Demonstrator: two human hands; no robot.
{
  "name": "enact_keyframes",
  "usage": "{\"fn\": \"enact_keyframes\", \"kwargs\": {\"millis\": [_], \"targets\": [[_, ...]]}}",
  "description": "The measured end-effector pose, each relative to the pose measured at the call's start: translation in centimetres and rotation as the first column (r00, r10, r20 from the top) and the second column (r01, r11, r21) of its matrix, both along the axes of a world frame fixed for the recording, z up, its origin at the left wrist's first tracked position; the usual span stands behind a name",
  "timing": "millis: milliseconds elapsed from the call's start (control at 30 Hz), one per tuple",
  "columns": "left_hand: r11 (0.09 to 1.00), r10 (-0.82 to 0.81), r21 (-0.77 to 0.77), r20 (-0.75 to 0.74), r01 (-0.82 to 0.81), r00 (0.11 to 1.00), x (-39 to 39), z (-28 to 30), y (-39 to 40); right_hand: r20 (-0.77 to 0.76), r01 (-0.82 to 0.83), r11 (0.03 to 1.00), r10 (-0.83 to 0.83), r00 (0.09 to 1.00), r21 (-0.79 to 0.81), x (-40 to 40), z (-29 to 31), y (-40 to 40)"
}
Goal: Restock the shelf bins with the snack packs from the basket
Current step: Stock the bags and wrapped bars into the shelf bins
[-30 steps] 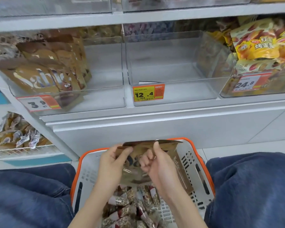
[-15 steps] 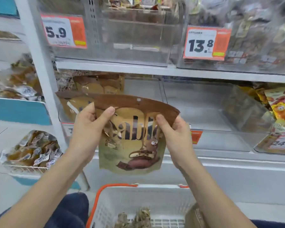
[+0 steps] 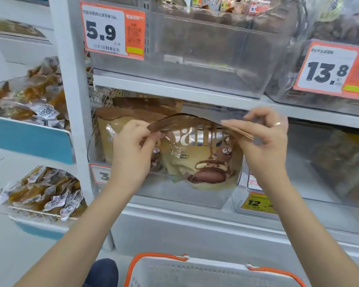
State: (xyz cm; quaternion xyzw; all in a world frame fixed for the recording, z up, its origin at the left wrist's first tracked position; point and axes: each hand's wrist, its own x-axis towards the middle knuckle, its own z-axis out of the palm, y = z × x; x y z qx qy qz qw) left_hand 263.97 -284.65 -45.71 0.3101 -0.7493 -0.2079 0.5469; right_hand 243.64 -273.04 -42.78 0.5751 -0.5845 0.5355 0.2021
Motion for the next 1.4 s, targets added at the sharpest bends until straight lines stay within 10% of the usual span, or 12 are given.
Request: {"fn": "enact_keyframes", "kwargs": {"millis": [267,567,767,1100,1267,1400], "targets": [[0.995,0.01,-0.096,-0.084,-0.018,0.996,-1.9,0.5,0.8,0.367,-0.012,1.0,0.021,0.93,-0.027,0.2,0.6,0.5],[0.997,-0.017,-0.079,-0.045,0.014,0.999,-3.8,-0.9,-1.4,0.293,0.069,0.989,-0.104,0.95,0.127,-2.2,-1.7,-1.1],[0.925,-0.244,0.364,0.347,0.11,0.905,-3.9,-3.0,-2.3,0.231,0.115,0.861,-0.258,0.938,0.496,-3.4,-1.3,-2.7],[0.993,-0.08,0.113,0.369,0.041,0.926,-1.2,-4.3,2.9,0.307,0.211,0.956,-0.268,0.913,0.205,1.7,-8.9,12.4],[0.994,-0.104,0.001,0.38,0.112,0.919,-2.1,-8.7,9.9,0.399,0.119,0.645,-0.596,0.697,0.755,1.6,-21.0,23.2],[0.917,-0.386,0.144,0.563,0.373,0.731,-2.6,-16.0,15.5,0.203,-0.173,0.107,-0.542,0.815,0.979,0.7,-29.9,26.4]]}}
